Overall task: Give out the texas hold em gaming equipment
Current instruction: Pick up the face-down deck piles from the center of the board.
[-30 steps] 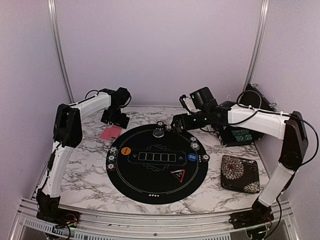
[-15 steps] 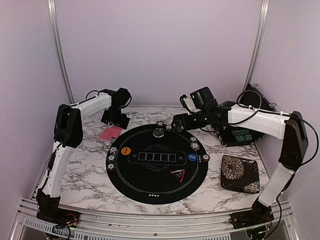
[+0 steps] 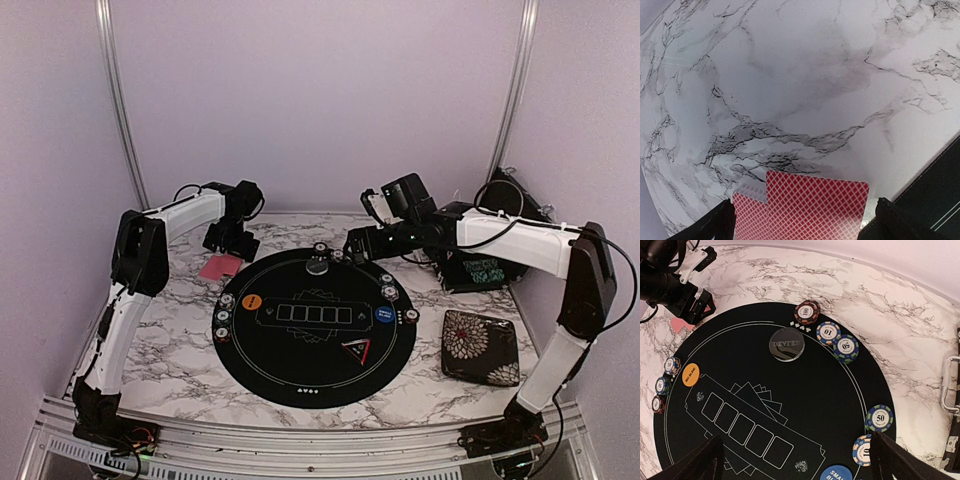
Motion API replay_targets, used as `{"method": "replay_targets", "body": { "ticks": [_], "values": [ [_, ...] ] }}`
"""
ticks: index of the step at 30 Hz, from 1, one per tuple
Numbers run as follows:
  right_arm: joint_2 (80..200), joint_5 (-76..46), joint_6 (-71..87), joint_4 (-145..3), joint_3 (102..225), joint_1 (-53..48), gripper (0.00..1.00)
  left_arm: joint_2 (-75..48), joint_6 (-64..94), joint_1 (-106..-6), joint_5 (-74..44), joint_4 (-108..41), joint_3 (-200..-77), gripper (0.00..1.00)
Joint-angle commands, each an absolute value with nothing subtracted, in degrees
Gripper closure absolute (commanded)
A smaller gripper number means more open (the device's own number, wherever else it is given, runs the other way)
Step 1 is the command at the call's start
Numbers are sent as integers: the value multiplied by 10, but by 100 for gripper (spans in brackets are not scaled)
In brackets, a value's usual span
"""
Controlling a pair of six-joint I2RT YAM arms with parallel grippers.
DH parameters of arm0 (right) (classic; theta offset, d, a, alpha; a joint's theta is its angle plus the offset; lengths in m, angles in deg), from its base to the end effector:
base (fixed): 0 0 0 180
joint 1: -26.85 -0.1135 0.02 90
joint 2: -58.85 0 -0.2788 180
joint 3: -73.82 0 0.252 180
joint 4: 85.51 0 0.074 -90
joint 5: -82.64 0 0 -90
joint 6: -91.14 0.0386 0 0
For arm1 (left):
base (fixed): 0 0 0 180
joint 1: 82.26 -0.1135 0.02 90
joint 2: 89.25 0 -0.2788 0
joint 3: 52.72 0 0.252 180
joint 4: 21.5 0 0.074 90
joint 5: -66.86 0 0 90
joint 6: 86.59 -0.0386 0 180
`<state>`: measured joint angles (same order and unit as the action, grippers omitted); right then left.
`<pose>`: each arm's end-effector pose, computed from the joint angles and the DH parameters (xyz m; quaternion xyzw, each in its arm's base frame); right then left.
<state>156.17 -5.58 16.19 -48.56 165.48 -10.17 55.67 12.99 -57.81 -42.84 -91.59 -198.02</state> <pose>0.3114 0.2333 0.2890 -0.1683 0.9000 0.1636 0.3673 0.4955 -0.2110 0.1719 0.0956 0.9656 0.1102 0.2152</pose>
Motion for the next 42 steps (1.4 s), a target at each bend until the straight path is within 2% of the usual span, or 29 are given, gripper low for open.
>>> {"method": "replay_targets", "body": {
  "ticks": [1,42],
  "values": [
    [1570,-59,163,-491,1673,-96,2,569,127,-584,-441,-938,-1998,1],
    [1591,-67,161,-492,1684,-96,2,539,155,-608,-442,-929,-1948,1]
  ]
}}
